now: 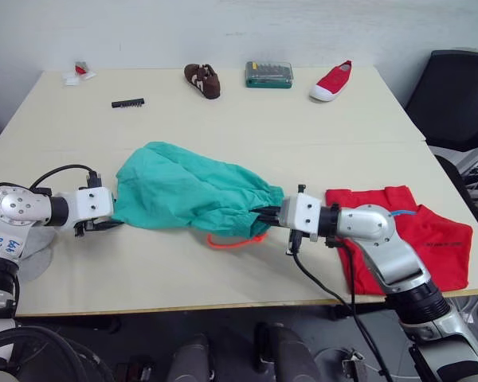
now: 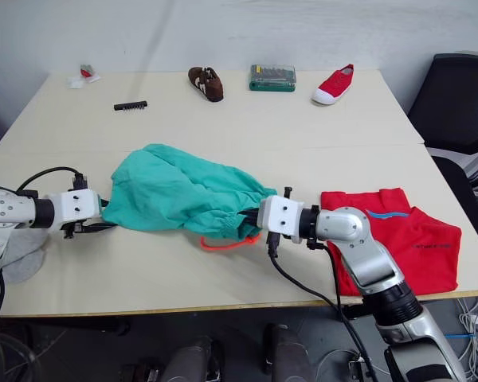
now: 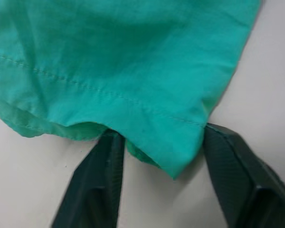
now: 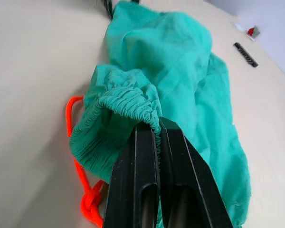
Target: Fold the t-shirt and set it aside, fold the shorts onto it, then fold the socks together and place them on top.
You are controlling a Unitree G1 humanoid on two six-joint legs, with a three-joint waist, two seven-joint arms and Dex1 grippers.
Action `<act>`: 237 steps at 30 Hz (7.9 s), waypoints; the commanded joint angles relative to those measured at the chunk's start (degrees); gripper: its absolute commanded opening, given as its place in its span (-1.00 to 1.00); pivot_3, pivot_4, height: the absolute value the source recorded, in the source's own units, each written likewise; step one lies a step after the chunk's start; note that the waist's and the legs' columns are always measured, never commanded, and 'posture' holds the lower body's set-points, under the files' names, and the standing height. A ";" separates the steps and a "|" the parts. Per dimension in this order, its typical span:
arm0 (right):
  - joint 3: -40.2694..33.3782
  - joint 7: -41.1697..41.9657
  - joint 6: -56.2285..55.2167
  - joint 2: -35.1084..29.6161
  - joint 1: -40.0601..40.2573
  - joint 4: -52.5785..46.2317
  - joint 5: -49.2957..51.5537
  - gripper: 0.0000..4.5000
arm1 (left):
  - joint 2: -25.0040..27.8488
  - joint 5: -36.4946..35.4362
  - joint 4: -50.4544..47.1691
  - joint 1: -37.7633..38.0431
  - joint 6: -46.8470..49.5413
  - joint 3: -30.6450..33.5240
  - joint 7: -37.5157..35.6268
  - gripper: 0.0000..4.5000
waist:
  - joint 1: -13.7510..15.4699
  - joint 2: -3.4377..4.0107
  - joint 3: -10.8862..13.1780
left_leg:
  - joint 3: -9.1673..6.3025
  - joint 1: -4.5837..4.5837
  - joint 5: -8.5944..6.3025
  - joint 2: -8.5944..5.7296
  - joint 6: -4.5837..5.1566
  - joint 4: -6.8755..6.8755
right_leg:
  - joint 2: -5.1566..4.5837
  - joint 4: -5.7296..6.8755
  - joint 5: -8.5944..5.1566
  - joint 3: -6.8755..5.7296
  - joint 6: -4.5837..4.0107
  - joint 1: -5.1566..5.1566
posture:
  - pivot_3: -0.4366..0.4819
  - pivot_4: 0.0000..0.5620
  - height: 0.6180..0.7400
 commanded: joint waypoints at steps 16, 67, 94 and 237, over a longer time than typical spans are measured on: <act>-16.68 14.25 27.29 -9.96 -5.99 5.00 27.69 -1.00 | 12.64 -24.69 -10.56 1.67 37.40 12.47 -28.43 -0.99 | -0.78 0.02 0.03 | 0.03 -0.13 -0.02 0.04 -0.04 -0.02 | 0.10 -0.28 -0.01 -0.08 0.01 -0.02 | -0.05 -0.47 1.00; -2.29 -25.19 -31.70 -9.74 21.53 -2.31 -37.08 -0.84 | 4.61 -16.80 -16.92 4.11 23.46 9.31 -12.94 1.00 | -0.17 0.01 0.03 | 0.13 0.00 0.05 0.14 -0.43 -0.05 | 0.26 -0.19 -0.06 0.16 -0.06 -0.01 | -0.05 -0.47 1.00; -3.55 -4.83 -22.56 -9.12 14.96 -0.71 -6.72 -0.98 | 3.93 -9.16 -29.72 21.97 7.51 12.91 -4.49 1.00 | 0.04 0.02 0.04 | 0.10 0.08 -0.10 0.22 -0.20 -0.05 | 0.25 -0.12 -0.09 0.18 -0.14 0.01 | -0.05 -0.47 1.00; 9.07 -27.52 27.74 -16.82 14.97 -24.05 -13.67 0.98 | -21.49 12.31 30.38 -30.54 -20.97 -9.63 6.52 1.00 | 1.29 -0.65 -0.13 | 1.84 -0.07 -0.31 0.77 -0.30 0.46 | 0.25 -0.24 0.70 -1.19 -1.03 -0.86 | -0.05 -0.47 1.00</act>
